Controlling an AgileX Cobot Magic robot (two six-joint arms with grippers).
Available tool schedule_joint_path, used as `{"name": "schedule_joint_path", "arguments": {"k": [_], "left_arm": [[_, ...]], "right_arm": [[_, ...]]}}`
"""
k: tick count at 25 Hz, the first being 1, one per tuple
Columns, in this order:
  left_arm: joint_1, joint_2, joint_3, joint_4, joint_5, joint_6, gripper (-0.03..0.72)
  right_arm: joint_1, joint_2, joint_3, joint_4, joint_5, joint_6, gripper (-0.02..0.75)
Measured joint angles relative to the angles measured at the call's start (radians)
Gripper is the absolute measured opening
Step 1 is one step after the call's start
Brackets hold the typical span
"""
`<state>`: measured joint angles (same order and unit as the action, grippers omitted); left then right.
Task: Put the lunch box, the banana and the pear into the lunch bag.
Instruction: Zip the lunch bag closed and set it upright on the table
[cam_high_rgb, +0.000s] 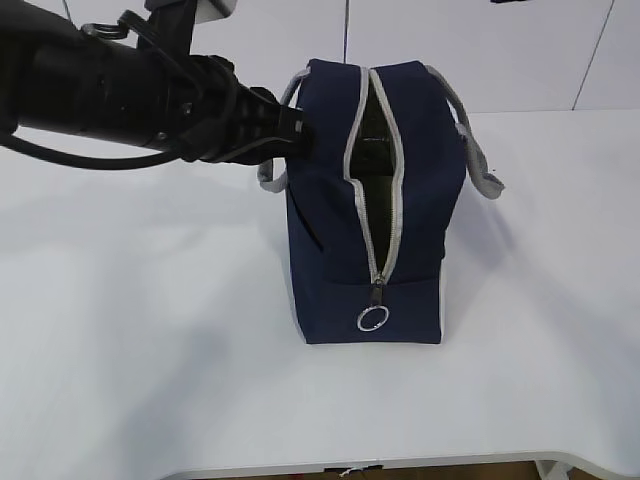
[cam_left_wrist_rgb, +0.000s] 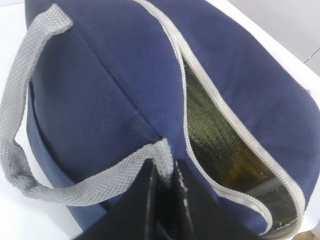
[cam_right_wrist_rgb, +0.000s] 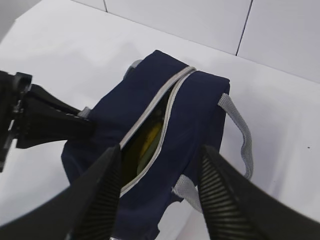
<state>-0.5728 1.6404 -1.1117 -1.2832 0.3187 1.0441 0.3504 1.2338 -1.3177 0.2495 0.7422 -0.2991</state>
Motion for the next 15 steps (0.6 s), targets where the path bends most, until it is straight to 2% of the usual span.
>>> {"name": "schedule_joint_path", "arguments": {"k": [4,15], "left_arm": [[0.000,0.000,0.000,0.000,-0.001,0.000,0.008],[0.000,0.000,0.000,0.000,-0.001,0.002,0.008]], "right_arm": [[0.000,-0.073,0.043,0.034,0.006,-0.019,0.416],[0.000,-0.327,0.294,0.117,-0.024,-0.053,0.416]]}}
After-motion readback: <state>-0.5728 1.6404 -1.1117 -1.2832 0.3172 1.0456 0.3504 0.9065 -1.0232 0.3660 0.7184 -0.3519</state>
